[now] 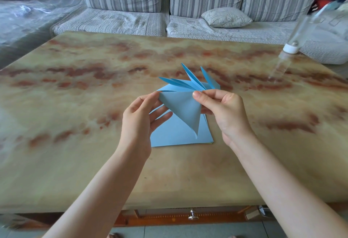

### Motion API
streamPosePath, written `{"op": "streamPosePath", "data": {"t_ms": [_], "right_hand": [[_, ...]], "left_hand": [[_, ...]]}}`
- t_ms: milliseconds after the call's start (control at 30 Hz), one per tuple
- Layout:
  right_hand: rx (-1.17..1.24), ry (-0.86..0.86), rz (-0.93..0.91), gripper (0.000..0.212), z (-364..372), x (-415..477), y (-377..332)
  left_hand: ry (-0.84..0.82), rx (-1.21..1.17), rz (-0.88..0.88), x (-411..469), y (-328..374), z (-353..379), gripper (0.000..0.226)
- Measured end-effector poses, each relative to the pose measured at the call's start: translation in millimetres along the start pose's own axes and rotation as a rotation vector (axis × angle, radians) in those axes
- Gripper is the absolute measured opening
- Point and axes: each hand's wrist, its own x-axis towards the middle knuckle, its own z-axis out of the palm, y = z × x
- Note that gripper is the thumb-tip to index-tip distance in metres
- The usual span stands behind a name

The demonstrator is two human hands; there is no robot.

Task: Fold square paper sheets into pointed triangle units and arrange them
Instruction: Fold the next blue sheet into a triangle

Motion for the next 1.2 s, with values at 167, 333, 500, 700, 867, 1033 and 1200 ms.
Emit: {"op": "streamPosePath", "data": {"t_ms": [167, 333, 500, 700, 867, 1033, 1200], "right_hand": [[-0.016, 0.001, -0.01, 0.006, -1.9, 0.6, 0.1], [0.013, -0.011, 0.021, 0.006, 2.3, -1.0, 0.6], [0.025, -0.002, 0.031, 0.005, 2.1, -1.3, 0.3], [0.026, 0.002, 0.031, 0.004, 0.7, -1.2, 1.3], [0.005, -0.016, 0.035, 0.006, 1.0, -1.2, 1.4], [-0.072, -0.075, 0.024, 0.006, -2.1, -0.6, 1.0], [-0.155, -0.153, -0.009, 0.014, -0.9, -1.9, 1.6]], "left_hand": [[0.022, 0.005, -0.06, 4.3, 3.1, -3.7, 0.011], [0.062, -0.116, -0.079, 2.7, 3.0, -1.4, 0.014], [0.062, -0.036, -0.003, 0.5, 0.5, 1.5, 0.013], [0.121, 0.038, 0.039, 1.4, 2.9, 0.4, 0.013], [0.138, 0.25, 0.114, 2.9, 3.9, 0.3, 0.018], [-0.042, 0.686, 0.342, 1.1, 5.2, -1.1, 0.019], [-0.067, 0.888, 0.367, 1.0, 1.2, -0.5, 0.007]]}}
